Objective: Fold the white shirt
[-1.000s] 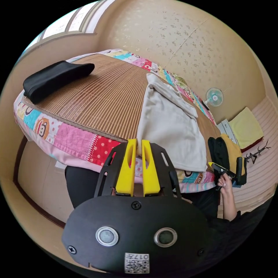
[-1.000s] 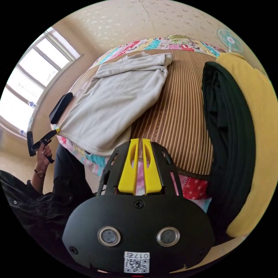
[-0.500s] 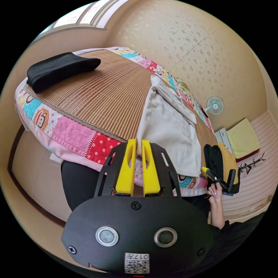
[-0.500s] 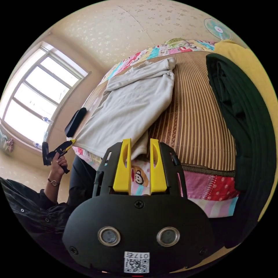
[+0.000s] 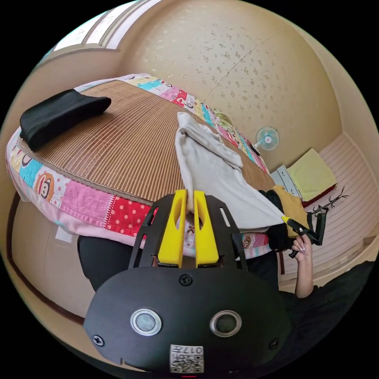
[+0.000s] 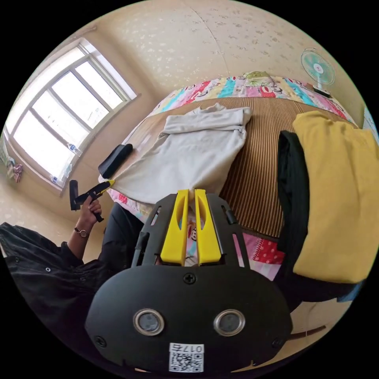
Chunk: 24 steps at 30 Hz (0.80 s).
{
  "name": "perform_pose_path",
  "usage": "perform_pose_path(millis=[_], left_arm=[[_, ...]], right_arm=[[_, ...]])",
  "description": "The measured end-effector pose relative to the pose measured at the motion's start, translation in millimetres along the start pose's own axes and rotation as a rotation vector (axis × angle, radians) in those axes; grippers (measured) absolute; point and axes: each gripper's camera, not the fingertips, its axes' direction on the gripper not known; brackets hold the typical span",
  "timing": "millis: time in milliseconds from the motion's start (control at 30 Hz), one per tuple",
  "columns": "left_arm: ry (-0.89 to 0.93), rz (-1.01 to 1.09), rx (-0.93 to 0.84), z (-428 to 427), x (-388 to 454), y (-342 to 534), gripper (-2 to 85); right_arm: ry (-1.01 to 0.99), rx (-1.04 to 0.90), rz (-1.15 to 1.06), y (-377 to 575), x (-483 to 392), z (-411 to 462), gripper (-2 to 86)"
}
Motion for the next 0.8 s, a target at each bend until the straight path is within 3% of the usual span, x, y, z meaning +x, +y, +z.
perform_pose_path(millis=[133,300,467,567,700,800], left_arm=[[0.046,-0.034,-0.045,7,-8,7,4.0],[-0.114,-0.197,-0.195,46,-17,32,1.9],[-0.226,-0.210,-0.088,25,-8,30,-0.3],[-0.122,-0.132,-0.060,26,4,17,0.9],[-0.123,-0.108,-0.154,59,18,3,10.5],[-0.172,-0.166,-0.309,91,16,3,8.9]], right_arm=[[0.111,-0.044,0.032,10,-3,-4,2.9],[0.234,-0.332,0.152,39,28,84,3.0],[0.217,-0.214,0.164,31,23,62,4.3],[0.186,-0.154,0.173,15,24,56,7.0],[0.197,-0.188,0.211,-2,31,80,9.2],[0.165,-0.297,0.267,-8,37,104,7.0]])
